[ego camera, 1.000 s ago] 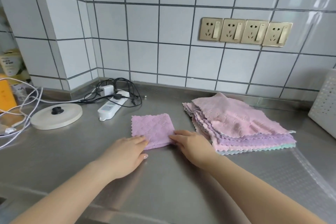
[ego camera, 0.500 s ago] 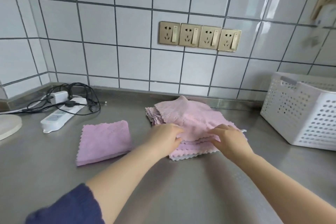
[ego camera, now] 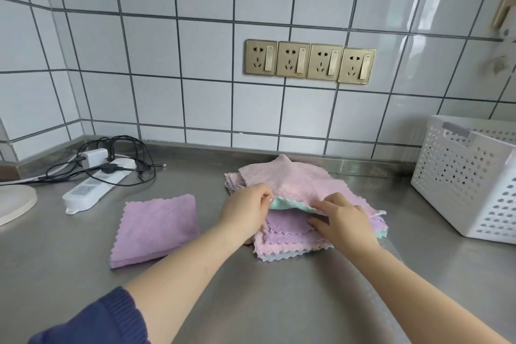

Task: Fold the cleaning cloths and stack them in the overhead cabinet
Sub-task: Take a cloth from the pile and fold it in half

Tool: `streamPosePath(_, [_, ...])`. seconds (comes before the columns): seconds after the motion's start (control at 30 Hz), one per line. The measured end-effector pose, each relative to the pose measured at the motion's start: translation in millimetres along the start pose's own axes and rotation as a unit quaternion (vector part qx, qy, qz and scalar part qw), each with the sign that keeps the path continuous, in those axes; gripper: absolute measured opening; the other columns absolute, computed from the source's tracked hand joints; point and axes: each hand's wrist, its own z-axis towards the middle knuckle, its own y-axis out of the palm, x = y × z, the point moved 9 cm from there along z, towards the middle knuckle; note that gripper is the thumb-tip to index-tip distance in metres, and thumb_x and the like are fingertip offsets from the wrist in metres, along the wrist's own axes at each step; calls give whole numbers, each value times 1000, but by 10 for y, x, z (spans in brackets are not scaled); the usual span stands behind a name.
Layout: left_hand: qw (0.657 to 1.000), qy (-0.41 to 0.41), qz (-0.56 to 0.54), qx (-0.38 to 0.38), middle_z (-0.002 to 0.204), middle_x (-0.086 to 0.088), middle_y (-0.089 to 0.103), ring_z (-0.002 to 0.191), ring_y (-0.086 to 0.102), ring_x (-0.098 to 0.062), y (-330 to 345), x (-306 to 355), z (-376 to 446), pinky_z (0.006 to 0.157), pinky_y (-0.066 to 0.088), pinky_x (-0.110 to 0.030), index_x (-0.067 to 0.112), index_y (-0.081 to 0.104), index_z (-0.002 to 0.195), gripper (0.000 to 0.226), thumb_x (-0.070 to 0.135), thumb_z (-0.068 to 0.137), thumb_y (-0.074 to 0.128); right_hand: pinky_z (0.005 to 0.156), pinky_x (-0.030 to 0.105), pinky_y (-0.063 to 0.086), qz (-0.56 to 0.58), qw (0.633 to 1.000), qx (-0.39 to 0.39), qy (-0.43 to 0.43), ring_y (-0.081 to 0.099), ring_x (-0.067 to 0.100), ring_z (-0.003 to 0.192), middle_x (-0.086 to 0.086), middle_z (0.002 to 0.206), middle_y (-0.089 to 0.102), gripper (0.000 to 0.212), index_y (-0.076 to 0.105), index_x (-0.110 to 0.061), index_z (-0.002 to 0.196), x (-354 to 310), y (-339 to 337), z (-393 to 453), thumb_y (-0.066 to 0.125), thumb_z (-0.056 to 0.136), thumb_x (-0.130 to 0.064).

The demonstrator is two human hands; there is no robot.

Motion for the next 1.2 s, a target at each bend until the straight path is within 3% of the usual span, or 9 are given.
streamPosePath(0.1, [996, -11, -91, -8, 74, -4, 68, 56, 67, -5, -50, 17, -14, 57, 49, -35, 18, 52, 89, 16, 18, 96, 39, 72, 32, 35, -6, 999, 29, 24, 61, 29, 84, 0, 106, 59, 23, 69, -24, 103, 84, -30, 22, 62, 82, -22])
streamPosePath(0.23, [994, 24, -107, 8, 75, 4, 66, 65, 68, 0, -239, 74, -116, 54, 42, -21, 18, 51, 88, 16, 16, 97, 39, 67, 31, 32, -31, 994, 82, 72, 60, 31, 84, -2, 95, 67, 20, 75, -29, 87, 344, -288, -6, 69, 75, -15])
streamPosePath(0.37, [996, 47, -74, 26, 86, 6, 69, 77, 67, 1, -401, 11, -282, 61, 44, -17, 18, 56, 90, 14, 17, 97, 44, 90, 42, 37, -18, 992, 93, 82, 58, 30, 102, -6, 108, 70, 11, 74, -24, 86, 474, -535, -96, 70, 78, -18])
streamPosePath(0.43, [996, 57, -56, 39, 86, 6, 70, 76, 65, -2, -473, -22, -364, 63, 45, -20, 17, 58, 93, 12, 18, 96, 46, 106, 49, 28, -8, 996, 75, 54, 59, 24, 108, -5, 108, 69, 11, 69, -19, 93, 422, -573, -137, 65, 84, -16])
streamPosePath(0.57, [995, 69, -23, 70, 82, 5, 66, 77, 59, -12, -678, -38, -594, 68, 46, -34, 19, 59, 94, 11, 20, 95, 48, 115, 44, 22, 17, 998, 56, 0, 64, 23, 91, -4, 89, 69, 10, 61, -14, 98, 247, -678, -322, 57, 90, -11])
streamPosePath(0.67, [987, 110, 27, 113, 75, 6, 63, 74, 53, -15, -884, 19, -840, 66, 40, -31, 18, 63, 91, 12, 17, 92, 51, 94, 36, 42, 57, 997, 37, -21, 59, 26, 93, -14, 81, 58, 11, 61, -15, 101, 100, -778, -554, 57, 91, -14])
streamPosePath(0.77, [990, 121, 20, 76, 66, 14, 54, 61, 45, -5, -903, 23, -1134, 59, 31, -16, 16, 61, 88, 13, 16, 93, 49, 74, 33, 46, 89, 996, 12, -11, 61, 24, 94, -9, 92, 66, 13, 62, -19, 103, 10, -850, -820, 58, 90, -18])
streamPosePath(1.1, [996, 68, -42, -47, 66, 5, 52, 55, 42, -5, -703, -131, -1974, 54, 29, -18, 20, 57, 91, 11, 20, 96, 47, 82, 24, 48, 83, 984, -156, -13, 62, 10, 93, -13, 99, 67, 16, 62, -26, 105, -236, -635, -1646, 55, 91, -27])
streamPosePath(1.2, [993, 48, -86, -71, 64, 3, 52, 54, 40, -4, -690, -195, -2078, 57, 32, -24, 27, 54, 85, 13, 22, 96, 48, 69, 13, 44, 81, 971, -223, -9, 57, -2, 77, -18, 87, 63, 10, 62, -33, 98, -304, -550, -1820, 55, 91, -32])
